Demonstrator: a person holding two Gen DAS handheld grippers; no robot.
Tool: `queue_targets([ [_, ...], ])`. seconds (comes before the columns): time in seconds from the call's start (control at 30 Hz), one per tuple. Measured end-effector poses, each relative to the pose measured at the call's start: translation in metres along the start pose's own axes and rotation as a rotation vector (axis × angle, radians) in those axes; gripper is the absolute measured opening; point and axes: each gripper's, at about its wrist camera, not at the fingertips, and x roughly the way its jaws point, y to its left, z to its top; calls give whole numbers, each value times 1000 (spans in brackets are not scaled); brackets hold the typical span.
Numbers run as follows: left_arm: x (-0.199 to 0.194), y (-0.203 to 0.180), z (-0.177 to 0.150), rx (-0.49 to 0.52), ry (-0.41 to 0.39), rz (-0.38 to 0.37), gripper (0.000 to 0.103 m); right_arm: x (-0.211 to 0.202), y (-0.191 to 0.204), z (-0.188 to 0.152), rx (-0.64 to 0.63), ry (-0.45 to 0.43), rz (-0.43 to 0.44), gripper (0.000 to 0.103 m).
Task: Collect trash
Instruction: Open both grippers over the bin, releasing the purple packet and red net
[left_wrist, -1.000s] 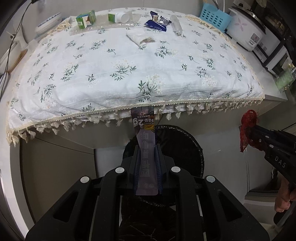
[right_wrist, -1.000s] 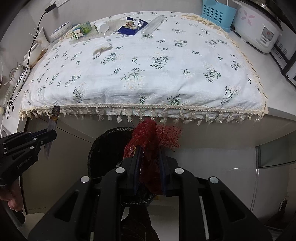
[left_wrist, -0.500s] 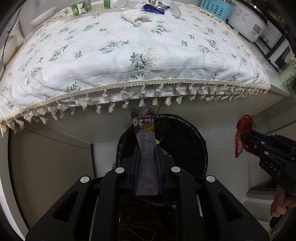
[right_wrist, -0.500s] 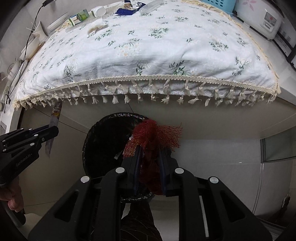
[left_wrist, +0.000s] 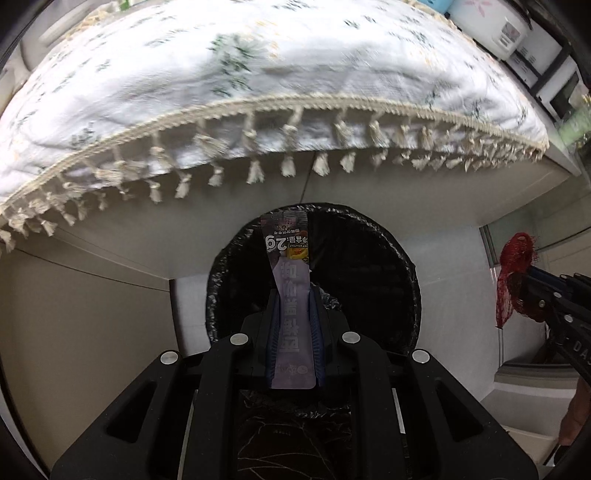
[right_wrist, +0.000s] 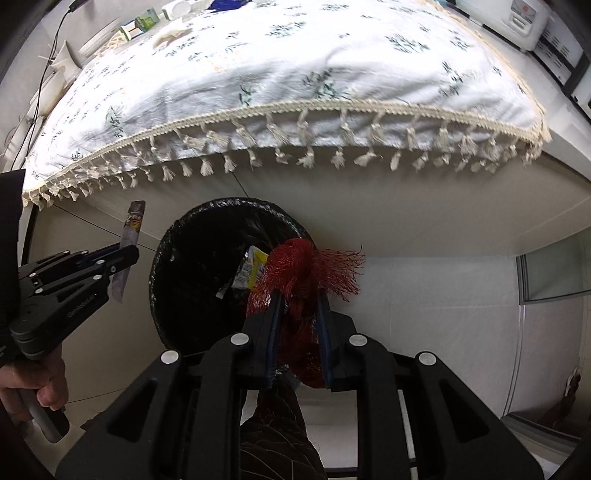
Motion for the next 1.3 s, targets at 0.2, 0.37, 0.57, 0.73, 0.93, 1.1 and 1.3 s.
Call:
queue_targets([
  [0.2, 4, -11, 4, 43, -17, 0, 20, 1, -6, -3, 16, 8, -4, 17],
  [0.37, -4, -16, 8, 46, -39, 13, 29, 1, -5, -3, 12, 5, 1, 17],
  [0.57, -18, -11, 11, 7, -74, 16, 57, 4, 1, -1, -5, 9, 14, 17],
  [0.73, -32, -4, 13, -13, -103, 38, 74, 7, 10, 3, -33, 13, 28, 17],
  [0.93, -49, 17, 12, -72, -131, 59, 90, 15, 28, 13, -74, 16, 50, 17],
  [1.1, -62, 39, 8, -125, -151, 86, 97, 21, 44, 20, -113, 22, 67, 17],
  [1.3, -66, 62, 6, -172, -145, 113, 97, 30, 66, 29, -162, 32, 79, 19],
])
